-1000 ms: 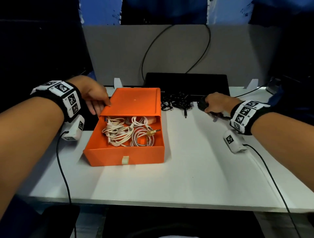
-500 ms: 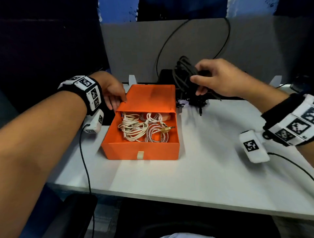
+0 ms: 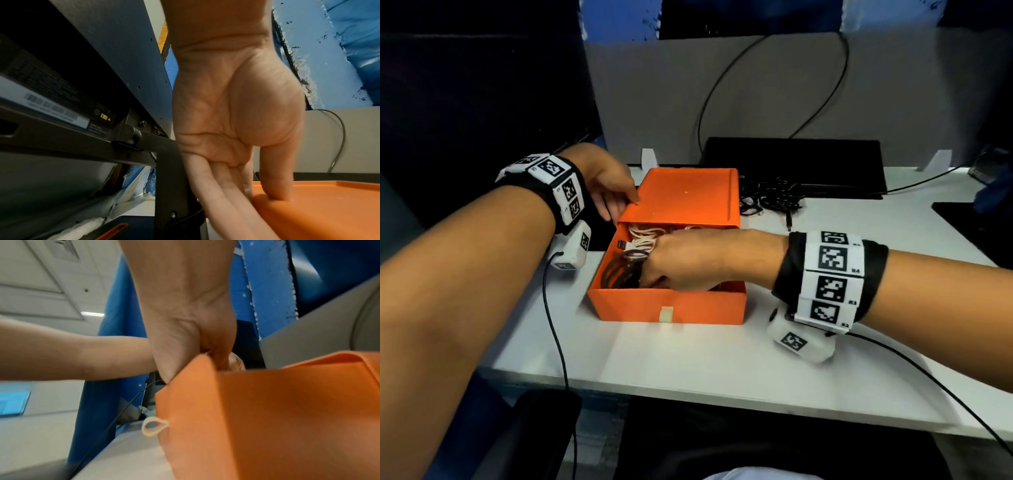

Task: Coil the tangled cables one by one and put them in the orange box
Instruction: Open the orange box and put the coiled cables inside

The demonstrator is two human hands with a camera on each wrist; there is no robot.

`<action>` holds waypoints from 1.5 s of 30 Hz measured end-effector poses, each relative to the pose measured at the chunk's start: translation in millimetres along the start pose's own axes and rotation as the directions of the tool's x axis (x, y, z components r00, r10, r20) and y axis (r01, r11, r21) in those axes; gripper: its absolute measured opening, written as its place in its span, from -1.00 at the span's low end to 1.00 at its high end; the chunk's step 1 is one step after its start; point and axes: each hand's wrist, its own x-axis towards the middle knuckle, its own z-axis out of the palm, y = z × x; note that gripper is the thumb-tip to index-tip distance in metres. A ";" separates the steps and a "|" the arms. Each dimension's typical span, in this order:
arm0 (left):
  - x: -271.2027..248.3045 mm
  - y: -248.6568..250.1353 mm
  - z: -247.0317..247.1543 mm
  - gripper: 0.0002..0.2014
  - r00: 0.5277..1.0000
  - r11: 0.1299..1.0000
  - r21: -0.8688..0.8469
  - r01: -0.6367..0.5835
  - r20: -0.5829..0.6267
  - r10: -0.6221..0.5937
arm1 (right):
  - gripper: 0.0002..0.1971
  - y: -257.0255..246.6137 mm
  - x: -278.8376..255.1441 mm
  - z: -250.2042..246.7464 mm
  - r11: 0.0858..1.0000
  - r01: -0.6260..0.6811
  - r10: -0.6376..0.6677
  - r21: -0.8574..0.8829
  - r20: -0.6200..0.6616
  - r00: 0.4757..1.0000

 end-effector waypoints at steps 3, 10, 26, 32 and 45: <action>0.1 0.1 0.0 -0.58 1.000 1.000 -0.003 -0.004 0.000 0.004 | -0.69 2.0 3.8 -2.0 0.988 0.004 -0.020 0.156 0.099 0.995; 2.3 0.8 0.3 -0.57 1.000 1.000 -0.011 -0.002 -0.006 0.002 | -0.72 23.3 -22.1 -28.2 0.851 -0.014 0.036 0.526 -0.032 0.999; -3.7 4.2 -1.8 -0.63 1.000 1.000 -0.001 -0.004 -0.020 0.004 | -0.46 173.9 -48.4 34.5 0.666 -0.703 0.737 -0.249 0.069 0.673; -5.1 5.2 -2.0 -0.63 1.000 1.000 0.007 0.002 -0.020 -0.002 | -0.71 162.7 -46.2 46.3 0.684 -0.615 0.665 -0.393 -0.012 0.747; -1.4 3.0 -3.0 -0.62 1.000 1.000 0.006 -0.005 -0.001 0.005 | -0.68 130.2 -90.1 -25.0 0.685 -0.716 0.699 0.137 -0.401 0.592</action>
